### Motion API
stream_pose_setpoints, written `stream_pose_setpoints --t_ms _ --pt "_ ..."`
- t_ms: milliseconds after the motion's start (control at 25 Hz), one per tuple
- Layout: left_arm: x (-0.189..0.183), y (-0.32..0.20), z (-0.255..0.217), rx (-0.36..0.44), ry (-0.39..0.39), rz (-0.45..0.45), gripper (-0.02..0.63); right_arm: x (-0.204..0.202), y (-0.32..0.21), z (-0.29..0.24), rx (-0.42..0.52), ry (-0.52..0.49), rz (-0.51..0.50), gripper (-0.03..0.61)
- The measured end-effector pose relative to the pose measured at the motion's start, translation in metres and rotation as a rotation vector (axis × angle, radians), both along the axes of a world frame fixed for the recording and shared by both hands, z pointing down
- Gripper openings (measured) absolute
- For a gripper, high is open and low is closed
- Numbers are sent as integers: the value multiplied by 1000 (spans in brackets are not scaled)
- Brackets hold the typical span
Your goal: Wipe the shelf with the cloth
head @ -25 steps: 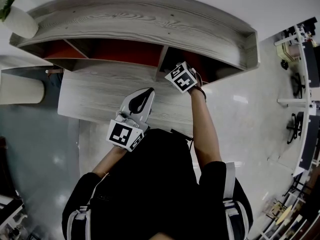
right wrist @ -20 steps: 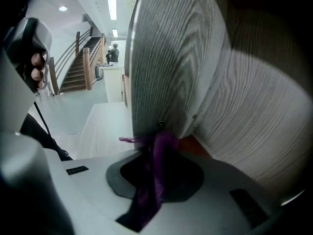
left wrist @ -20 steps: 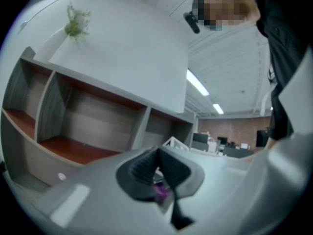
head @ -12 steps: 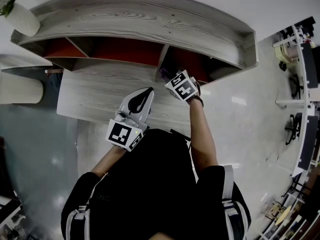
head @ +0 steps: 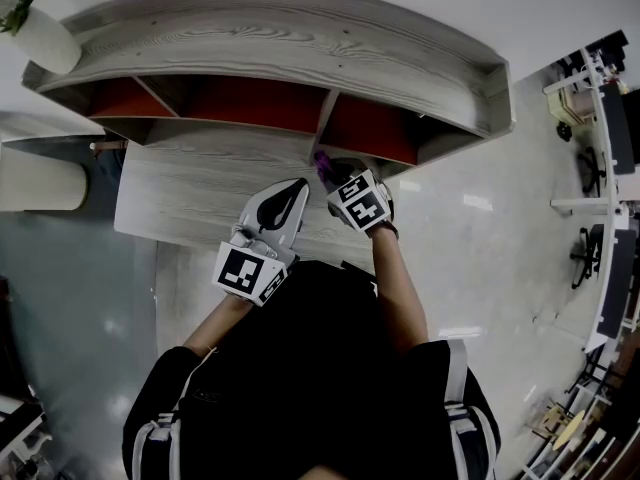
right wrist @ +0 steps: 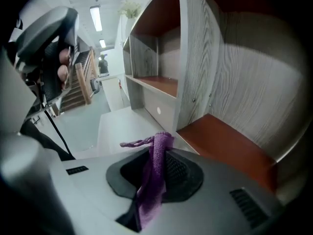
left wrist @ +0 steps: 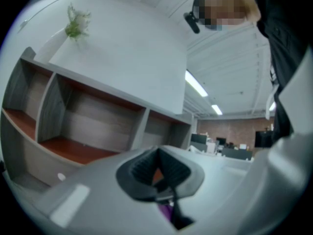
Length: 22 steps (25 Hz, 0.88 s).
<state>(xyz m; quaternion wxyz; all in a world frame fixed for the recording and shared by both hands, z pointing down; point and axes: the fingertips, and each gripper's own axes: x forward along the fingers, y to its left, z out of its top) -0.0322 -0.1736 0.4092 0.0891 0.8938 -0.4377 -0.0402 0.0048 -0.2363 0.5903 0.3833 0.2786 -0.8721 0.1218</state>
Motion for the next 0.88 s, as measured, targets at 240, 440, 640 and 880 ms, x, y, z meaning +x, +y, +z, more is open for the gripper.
stream_pose_setpoints --t_ms 240,440,640,880 --pt "-6 4 2 -3 -3 -3 2 0 21 -36 84 -150 163 51" --pt "-5 7 -2 12 -4 5 2 10 27 -67 150 -260 295 51" --pt "-3 7 -4 21 0 4 2 25 34 -88 242 -317 421 51" --pt "4 7 -4 25 -7 10 2 43 49 -123 366 -374 498 51"
